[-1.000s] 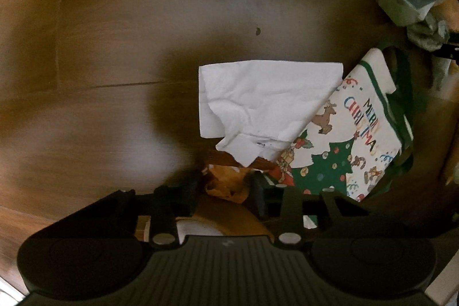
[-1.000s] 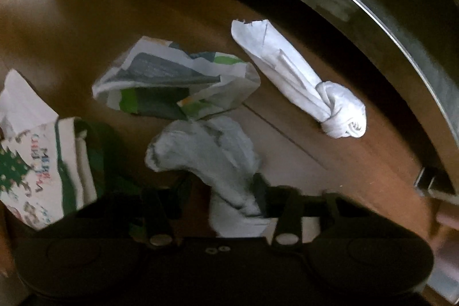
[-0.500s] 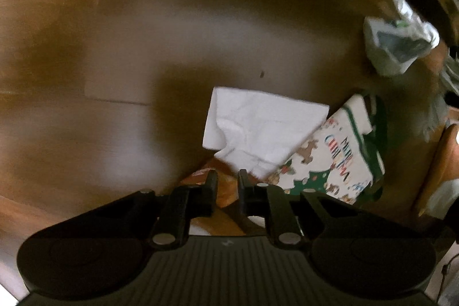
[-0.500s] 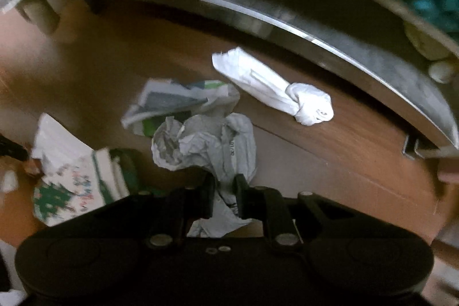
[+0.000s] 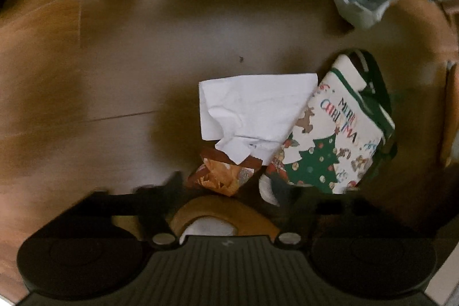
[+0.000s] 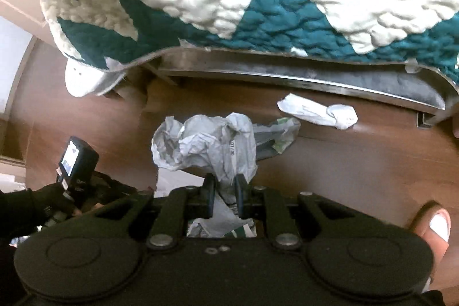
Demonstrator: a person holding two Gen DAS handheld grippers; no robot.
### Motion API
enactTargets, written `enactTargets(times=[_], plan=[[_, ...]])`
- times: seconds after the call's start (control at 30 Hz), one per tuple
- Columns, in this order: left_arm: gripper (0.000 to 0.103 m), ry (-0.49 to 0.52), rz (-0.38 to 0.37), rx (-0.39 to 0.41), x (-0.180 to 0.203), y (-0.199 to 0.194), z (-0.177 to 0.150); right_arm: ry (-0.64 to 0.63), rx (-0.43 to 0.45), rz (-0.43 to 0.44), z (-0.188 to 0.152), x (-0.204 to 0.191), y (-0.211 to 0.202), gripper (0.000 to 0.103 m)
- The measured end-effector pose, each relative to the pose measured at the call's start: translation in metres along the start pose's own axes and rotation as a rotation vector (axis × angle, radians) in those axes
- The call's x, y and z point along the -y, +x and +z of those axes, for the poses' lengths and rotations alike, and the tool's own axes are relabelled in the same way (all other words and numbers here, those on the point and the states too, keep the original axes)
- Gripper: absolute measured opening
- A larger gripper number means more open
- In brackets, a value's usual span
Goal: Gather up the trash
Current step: 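Grasp the crumpled grey plastic with the right tool while the left tool reaches for the snack wrapper, then close the left tool on the orange snack wrapper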
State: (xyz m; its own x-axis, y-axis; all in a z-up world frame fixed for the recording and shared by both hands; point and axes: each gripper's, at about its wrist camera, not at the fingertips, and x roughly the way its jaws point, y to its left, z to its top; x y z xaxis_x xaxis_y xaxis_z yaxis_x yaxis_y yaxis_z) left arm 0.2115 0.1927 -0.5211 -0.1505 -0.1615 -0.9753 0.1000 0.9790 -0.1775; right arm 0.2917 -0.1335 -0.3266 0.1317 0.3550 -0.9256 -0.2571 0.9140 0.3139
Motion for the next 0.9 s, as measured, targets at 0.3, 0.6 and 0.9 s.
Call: enactTargets(times=[0.3,0.6,0.9], plan=[[0.073,0.152,0.117,-0.041,0.015,0.034,-0.002,0.067,-0.073,-0.056,-0.009,0.016,0.033,0.015],[0.052,0.101,0.103,-0.057,0.005,0.048,-0.004,0.077,-0.079,-0.060,-0.008,0.017,0.040,0.015],[0.044,0.023,0.068,-0.013,-0.009,0.016,-0.003,0.089,-0.058,-0.061,-0.010,0.018,0.032,0.015]])
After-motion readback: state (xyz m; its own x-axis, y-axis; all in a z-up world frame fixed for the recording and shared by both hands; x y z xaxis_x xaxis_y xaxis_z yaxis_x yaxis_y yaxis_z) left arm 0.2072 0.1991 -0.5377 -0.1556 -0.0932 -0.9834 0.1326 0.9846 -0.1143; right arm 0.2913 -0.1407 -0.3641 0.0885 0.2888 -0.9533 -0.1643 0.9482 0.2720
